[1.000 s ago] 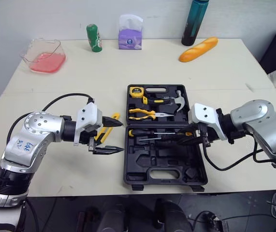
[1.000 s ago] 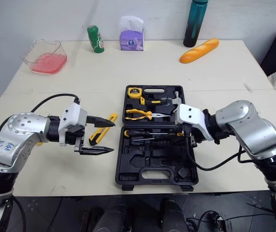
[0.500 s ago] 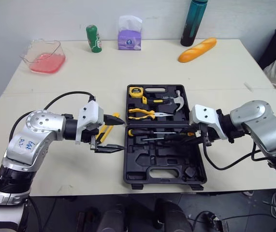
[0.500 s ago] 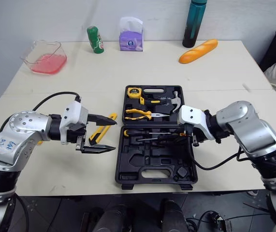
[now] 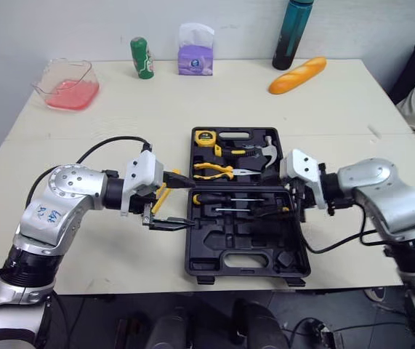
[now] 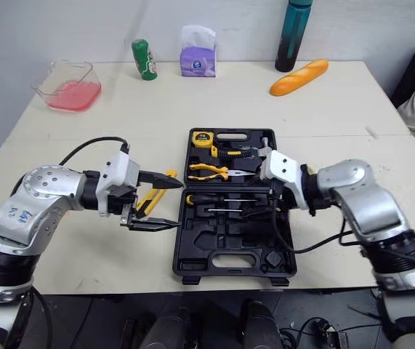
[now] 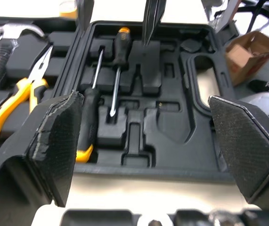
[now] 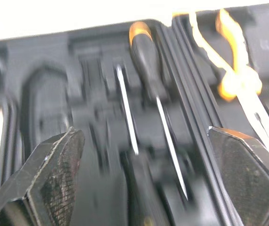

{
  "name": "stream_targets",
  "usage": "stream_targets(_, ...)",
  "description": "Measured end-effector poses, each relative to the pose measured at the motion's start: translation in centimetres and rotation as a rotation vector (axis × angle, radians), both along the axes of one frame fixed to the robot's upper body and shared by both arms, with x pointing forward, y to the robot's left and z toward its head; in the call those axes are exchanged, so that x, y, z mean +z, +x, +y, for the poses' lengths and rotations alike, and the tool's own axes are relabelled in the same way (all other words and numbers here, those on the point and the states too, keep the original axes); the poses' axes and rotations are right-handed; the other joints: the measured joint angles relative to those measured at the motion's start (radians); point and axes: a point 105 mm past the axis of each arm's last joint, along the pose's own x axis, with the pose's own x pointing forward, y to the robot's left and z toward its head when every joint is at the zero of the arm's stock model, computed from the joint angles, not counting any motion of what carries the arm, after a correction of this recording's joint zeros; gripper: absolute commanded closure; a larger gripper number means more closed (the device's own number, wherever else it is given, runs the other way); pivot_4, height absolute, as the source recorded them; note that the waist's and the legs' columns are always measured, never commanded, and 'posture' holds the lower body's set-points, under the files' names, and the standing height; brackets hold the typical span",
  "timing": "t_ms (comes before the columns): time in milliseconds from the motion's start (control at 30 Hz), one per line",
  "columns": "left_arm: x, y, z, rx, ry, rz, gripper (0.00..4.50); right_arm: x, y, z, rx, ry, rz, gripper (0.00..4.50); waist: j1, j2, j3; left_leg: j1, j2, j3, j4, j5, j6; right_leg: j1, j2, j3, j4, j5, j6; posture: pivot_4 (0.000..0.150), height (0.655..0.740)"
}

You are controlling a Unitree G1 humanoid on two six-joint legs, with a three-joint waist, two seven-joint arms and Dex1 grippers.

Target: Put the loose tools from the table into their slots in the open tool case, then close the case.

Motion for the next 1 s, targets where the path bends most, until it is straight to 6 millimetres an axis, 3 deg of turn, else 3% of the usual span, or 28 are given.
stream_targets(133,0.2,0.0,-0.4,-0.013,-0.015,-0.004,0.00,-0.3,0.2,-0.1,-0.017,0.135,0.023,3.10,0.001,0.000,0.000,0.000,0.000,0.000,0.001,0.000,0.000,0.000,0.000,0.000,0.000,0.000,0.000,0.150,0.7394)
stream_targets(233,0.4,0.1,-0.7,-0.023,-0.017,-0.013,0.00,-0.7,0.3,-0.2,-0.025,0.172,0.048,4.47,-0.001,0.000,0.000,0.000,0.000,0.000,0.001,0.000,0.000,0.000,0.001,0.000,0.001,0.000,0.000,0.150,0.7394)
stream_targets(533,0.1,0.6,-0.8,-0.017,-0.019,-0.003,0.00,-3.4,1.2,-1.4,-0.078,0.072,0.068,4.47,-0.002,0.000,0.000,0.001,0.000,0.000,0.001,0.000,0.000,0.001,0.000,0.000,0.000,0.000,0.000,0.150,0.7394)
stream_targets(767,0.0,0.9,-1.0,-0.011,-0.015,-0.016,0.00,-5.4,2.1,-2.1,-0.051,-0.145,-0.142,4.47,0.001,-0.013,-0.016,0.013,0.001,-0.006,0.000,-0.001,-0.002,0.018,0.000,0.000,-0.004,0.000,0.000,0.150,0.7394)
stream_targets(867,-0.2,1.4,-0.8,0.012,-0.020,-0.007,0.00,-5.9,2.5,-2.0,-0.089,-0.090,-0.134,4.47,-0.001,-0.015,-0.018,0.021,0.003,-0.009,0.000,-0.004,-0.004,0.026,-0.004,0.001,-0.007,-0.001,-0.001,0.150,0.7394)
stream_targets(1000,-0.2,1.5,-0.9,0.018,-0.029,-0.009,0.00,-4.7,2.2,-2.1,-0.137,0.044,-0.079,4.47,-0.001,-0.010,-0.015,0.015,0.005,-0.009,-0.001,-0.005,-0.005,0.019,-0.003,0.000,-0.005,-0.002,-0.004,0.150,0.7394)
